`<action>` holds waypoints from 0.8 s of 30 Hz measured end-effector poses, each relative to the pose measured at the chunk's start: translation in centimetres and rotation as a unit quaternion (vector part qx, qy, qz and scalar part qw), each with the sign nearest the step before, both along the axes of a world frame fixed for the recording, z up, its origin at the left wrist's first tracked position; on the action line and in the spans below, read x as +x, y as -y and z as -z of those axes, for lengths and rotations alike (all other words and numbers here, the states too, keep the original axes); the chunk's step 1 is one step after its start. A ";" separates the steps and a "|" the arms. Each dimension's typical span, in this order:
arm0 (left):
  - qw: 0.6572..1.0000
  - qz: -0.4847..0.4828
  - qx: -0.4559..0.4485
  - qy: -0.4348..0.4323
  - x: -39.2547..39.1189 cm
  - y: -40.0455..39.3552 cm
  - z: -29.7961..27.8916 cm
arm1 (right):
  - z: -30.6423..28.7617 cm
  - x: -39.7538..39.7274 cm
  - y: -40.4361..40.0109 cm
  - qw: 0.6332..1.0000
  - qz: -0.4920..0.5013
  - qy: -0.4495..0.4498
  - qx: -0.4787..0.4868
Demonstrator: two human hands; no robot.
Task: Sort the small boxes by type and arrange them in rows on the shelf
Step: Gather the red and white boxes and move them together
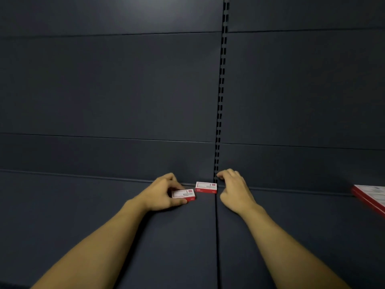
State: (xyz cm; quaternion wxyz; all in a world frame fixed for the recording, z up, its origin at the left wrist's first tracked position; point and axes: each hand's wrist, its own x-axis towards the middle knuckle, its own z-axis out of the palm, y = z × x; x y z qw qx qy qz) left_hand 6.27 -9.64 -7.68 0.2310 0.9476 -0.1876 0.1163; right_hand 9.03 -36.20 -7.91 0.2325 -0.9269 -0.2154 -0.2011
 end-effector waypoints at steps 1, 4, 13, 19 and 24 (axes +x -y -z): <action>1.000 0.002 -0.004 -0.007 0.0 -0.1 0.0 | 0.2 -0.1 0.0 1.000 -0.002 0.001 -0.006; 1.000 0.010 -0.011 -0.005 0.2 0.0 0.0 | 0.6 0.1 -0.4 1.000 -0.005 0.024 -0.016; 0.996 -0.027 -0.036 0.075 0.6 -0.2 0.2 | 1.3 1.2 -2.1 0.998 0.019 -0.013 -0.058; 0.995 -0.043 -0.019 0.094 0.9 0.1 0.6 | 1.5 1.3 -2.1 0.997 0.006 -0.020 -0.069; 0.995 -0.052 -0.019 0.088 1.1 0.2 0.8 | 1.4 1.8 -2.3 0.996 0.002 -0.055 -0.073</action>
